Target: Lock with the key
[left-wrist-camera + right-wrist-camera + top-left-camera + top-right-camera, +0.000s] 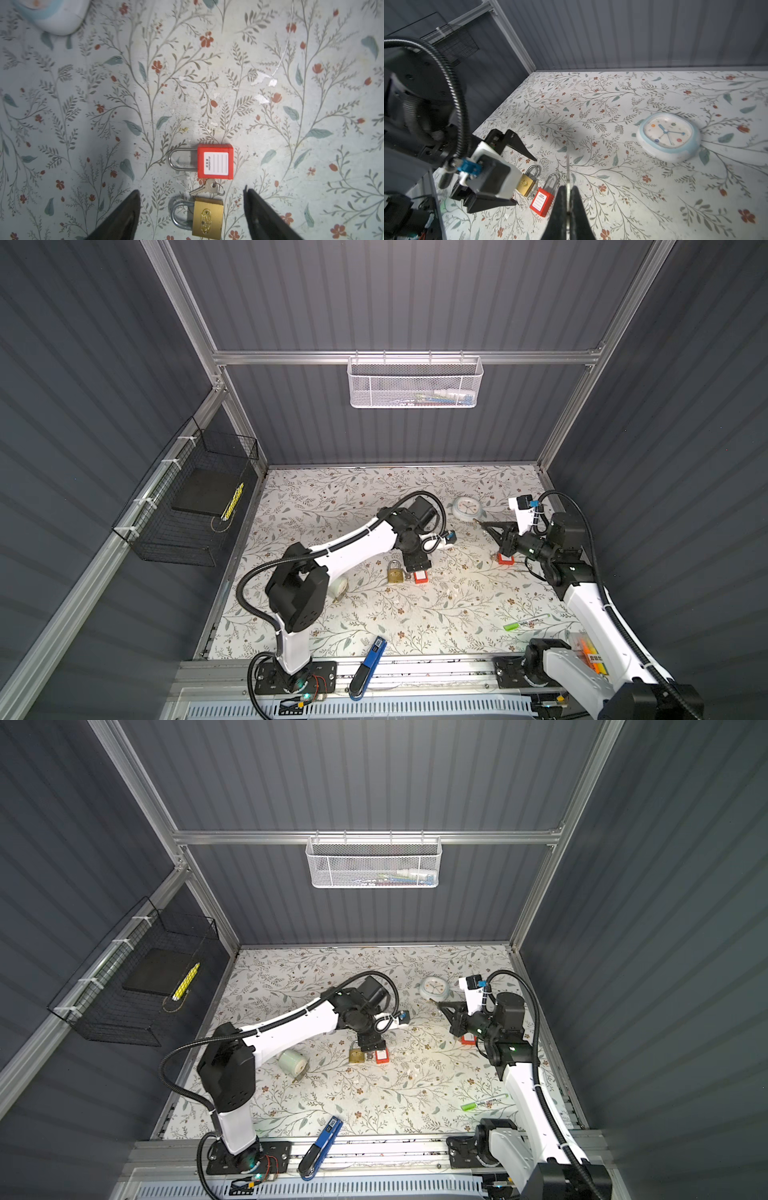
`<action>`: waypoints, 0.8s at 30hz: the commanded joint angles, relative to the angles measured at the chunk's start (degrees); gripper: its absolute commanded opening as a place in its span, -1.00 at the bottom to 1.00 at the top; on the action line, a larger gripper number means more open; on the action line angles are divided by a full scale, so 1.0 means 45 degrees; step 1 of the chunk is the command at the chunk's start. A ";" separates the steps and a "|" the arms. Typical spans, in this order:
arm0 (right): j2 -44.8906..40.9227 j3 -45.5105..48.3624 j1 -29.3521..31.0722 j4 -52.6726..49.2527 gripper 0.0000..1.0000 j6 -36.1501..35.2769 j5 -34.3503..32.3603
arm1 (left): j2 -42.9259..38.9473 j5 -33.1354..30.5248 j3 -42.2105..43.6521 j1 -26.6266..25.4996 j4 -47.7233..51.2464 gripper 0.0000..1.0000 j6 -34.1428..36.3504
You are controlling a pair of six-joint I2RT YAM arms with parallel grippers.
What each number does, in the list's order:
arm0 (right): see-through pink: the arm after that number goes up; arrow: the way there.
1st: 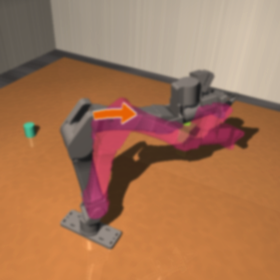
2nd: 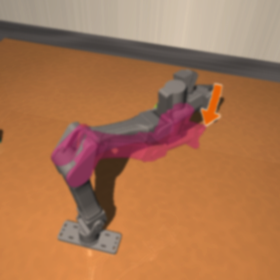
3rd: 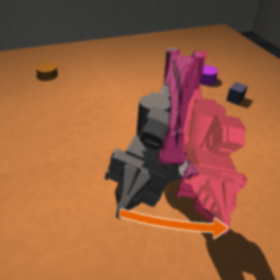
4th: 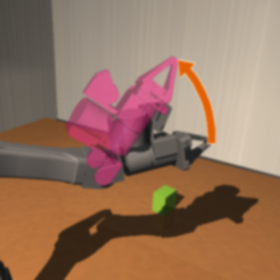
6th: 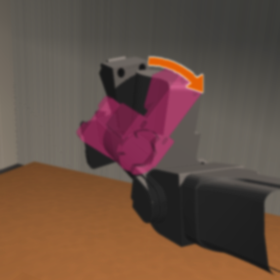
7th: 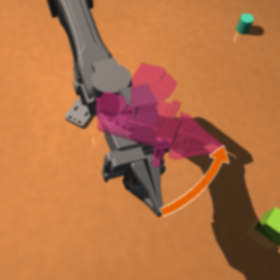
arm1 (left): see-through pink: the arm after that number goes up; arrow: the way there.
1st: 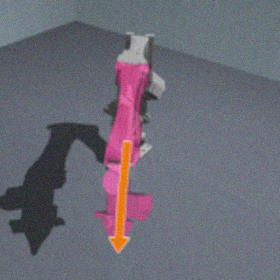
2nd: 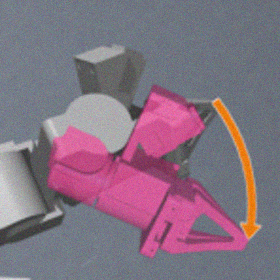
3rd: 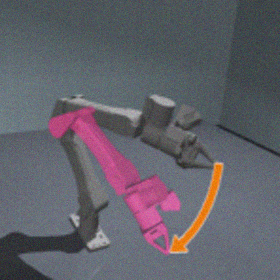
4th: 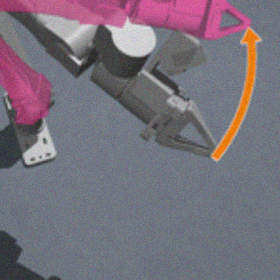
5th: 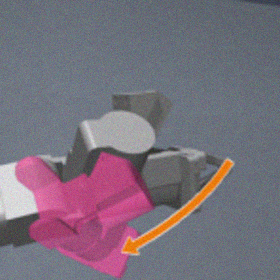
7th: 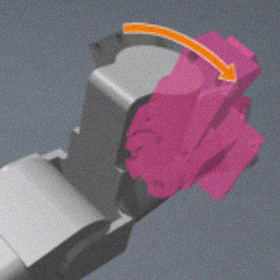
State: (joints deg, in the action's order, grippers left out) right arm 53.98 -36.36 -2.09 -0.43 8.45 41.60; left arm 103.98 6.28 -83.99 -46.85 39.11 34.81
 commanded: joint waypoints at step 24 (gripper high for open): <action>0.2865 0.2554 0.9118 0.2630 -1.00 1.6800 -1.0963 | -0.3692 -0.0106 0.5273 0.1685 -0.6552 0.84 -0.6660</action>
State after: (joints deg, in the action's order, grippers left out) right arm 64.88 -25.82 37.30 5.74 76.49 -3.68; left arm 89.43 5.58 -61.73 -39.29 11.94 7.33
